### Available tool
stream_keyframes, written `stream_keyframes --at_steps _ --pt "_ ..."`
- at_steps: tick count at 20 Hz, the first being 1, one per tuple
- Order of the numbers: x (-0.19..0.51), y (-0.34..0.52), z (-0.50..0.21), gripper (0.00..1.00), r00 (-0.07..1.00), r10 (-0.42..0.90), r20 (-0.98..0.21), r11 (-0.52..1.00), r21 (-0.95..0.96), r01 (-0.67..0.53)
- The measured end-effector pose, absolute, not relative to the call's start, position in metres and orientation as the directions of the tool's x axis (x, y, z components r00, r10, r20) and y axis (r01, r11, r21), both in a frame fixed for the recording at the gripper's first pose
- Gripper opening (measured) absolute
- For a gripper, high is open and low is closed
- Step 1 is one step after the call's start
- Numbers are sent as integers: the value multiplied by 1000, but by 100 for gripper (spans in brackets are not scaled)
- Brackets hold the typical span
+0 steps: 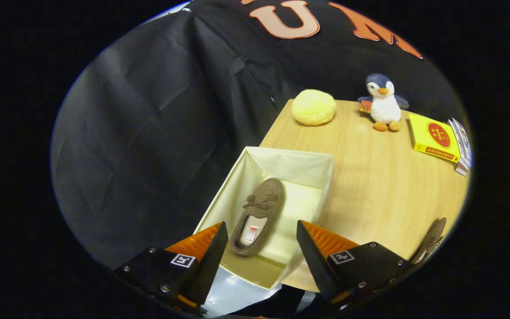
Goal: Open the storage box then place both shoes into the box .Put the left shoe in first, then the right shoe, with the right side of both shoes facing outward in a uniform manner.
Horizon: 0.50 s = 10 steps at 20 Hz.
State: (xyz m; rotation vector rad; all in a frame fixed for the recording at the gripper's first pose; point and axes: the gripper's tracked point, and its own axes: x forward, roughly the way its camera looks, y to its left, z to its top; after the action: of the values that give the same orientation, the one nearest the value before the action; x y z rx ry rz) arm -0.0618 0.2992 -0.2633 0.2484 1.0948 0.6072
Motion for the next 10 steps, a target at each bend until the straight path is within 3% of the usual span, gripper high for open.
stream_keyframes --at_steps 7,10 --pt "-66 144 -295 97 453 414 -790 910 352 -218" --pt "-76 60 -332 97 481 257 -838 966 223 -127"
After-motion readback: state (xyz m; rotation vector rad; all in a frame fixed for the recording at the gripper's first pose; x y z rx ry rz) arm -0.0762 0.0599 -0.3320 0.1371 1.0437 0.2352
